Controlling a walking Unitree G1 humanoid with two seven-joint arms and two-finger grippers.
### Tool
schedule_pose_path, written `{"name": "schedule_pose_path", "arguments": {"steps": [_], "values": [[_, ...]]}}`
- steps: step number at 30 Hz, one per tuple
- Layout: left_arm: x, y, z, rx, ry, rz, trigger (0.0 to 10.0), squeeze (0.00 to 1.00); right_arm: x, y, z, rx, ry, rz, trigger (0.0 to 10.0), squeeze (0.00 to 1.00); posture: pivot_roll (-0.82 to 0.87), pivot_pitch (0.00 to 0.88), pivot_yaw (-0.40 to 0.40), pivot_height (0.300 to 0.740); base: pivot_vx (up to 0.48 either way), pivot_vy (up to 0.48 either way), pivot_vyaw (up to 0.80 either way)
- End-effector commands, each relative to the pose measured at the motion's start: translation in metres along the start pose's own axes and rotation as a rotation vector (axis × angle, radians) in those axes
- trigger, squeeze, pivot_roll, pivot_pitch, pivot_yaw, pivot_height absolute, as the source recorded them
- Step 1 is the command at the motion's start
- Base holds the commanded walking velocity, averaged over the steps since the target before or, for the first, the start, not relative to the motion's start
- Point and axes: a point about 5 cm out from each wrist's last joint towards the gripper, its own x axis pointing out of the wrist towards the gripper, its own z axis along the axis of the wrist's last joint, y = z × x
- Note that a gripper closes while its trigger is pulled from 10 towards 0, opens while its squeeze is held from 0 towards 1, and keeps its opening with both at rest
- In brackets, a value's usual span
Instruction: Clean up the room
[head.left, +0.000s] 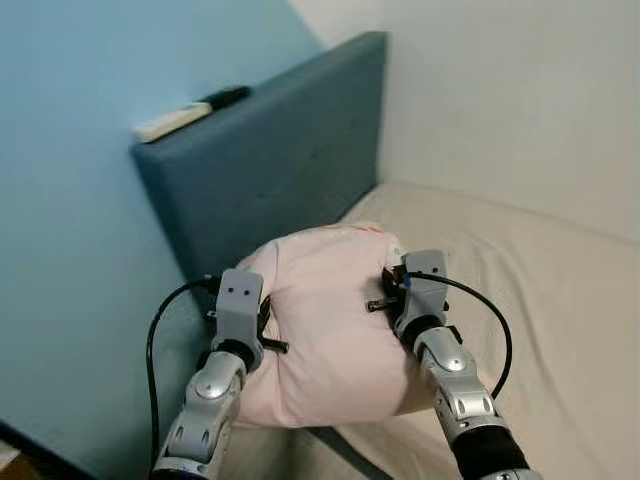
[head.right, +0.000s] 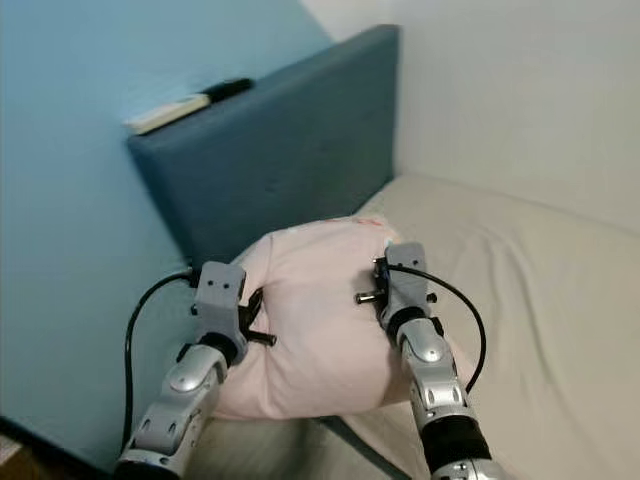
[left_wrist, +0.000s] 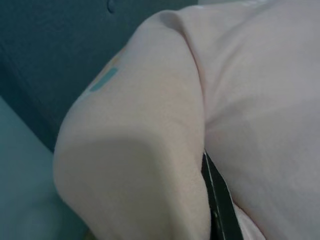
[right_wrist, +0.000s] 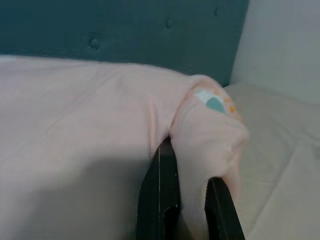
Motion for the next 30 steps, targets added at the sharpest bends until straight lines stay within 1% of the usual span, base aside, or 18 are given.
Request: {"name": "schedule_pose_path", "arguments": {"steps": [1, 4, 5, 7, 12, 13, 17, 21, 23, 24, 27, 30], "values": [[0.001, 0.005, 0.008, 0.021, -0.035, 0.015, 10.0, 0.00, 0.001, 0.005, 0.005, -0.001, -0.033, 0.018, 10.0, 0.00, 0.01, 0.075, 0.018, 0.740, 0.000, 0.000, 0.80], [0.001, 0.003, 0.007, 0.019, -0.025, -0.003, 10.0, 0.00, 0.000, 0.003, 0.004, 0.001, -0.032, 0.009, 10.0, 0.00, 0.01, 0.076, 0.020, 0.740, 0.000, 0.000, 0.80], [0.001, 0.001, 0.006, 0.014, -0.017, -0.010, 10.0, 0.00, 0.000, 0.002, 0.004, 0.023, -0.040, 0.000, 10.0, 0.00, 0.00, 0.078, 0.022, 0.740, 0.000, 0.000, 0.00], [0.001, -0.001, 0.006, 0.018, -0.014, -0.025, 10.0, 0.00, -0.001, -0.001, 0.003, 0.036, -0.036, -0.019, 10.0, 0.00, 0.00, 0.077, 0.022, 0.740, 0.000, 0.000, 0.00], [0.002, -0.002, 0.005, 0.018, -0.005, -0.035, 10.0, 0.00, -0.002, -0.003, 0.002, 0.037, -0.031, -0.029, 10.0, 0.00, 0.00, 0.079, 0.026, 0.740, 0.000, 0.000, 0.00], [0.002, -0.003, 0.004, 0.024, 0.009, -0.042, 10.0, 0.00, -0.002, -0.003, 0.002, 0.038, -0.031, -0.033, 10.0, 0.00, 0.00, 0.080, 0.026, 0.740, 0.000, 0.000, 0.00], [0.003, -0.004, 0.002, 0.013, 0.020, -0.056, 10.0, 0.00, -0.002, -0.006, 0.000, 0.061, -0.017, -0.051, 10.0, 0.00, 0.00, 0.080, 0.027, 0.740, 0.000, 0.000, 0.00], [0.003, -0.005, 0.002, 0.016, 0.024, -0.060, 10.0, 0.00, -0.002, -0.006, 0.001, 0.054, -0.020, -0.050, 10.0, 0.00, 0.00, 0.079, 0.027, 0.740, 0.000, 0.000, 0.00], [0.004, -0.003, 0.001, 0.049, 0.043, -0.042, 10.0, 0.00, -0.003, -0.006, 0.000, 0.053, -0.020, -0.049, 10.0, 0.00, 0.00, 0.082, 0.028, 0.740, 0.000, 0.000, 0.00], [0.004, -0.003, 0.001, 0.049, 0.043, -0.042, 10.0, 0.00, -0.003, -0.006, 0.000, 0.053, -0.020, -0.049, 10.0, 0.00, 0.00, 0.082, 0.028, 0.740, 0.000, 0.000, 0.00], [0.004, -0.001, 0.000, 0.044, 0.045, -0.029, 10.0, 0.00, -0.003, -0.006, 0.000, 0.052, -0.020, -0.048, 10.0, 0.00, 0.00, 0.082, 0.029, 0.740, 0.000, -0.480, 0.00], [0.005, 0.002, -0.004, 0.039, 0.073, -0.001, 10.0, 0.00, -0.003, -0.006, 0.000, 0.052, -0.019, -0.048, 10.0, 0.00, 0.00, 0.082, 0.029, 0.740, 0.000, -0.480, 0.00]]}}
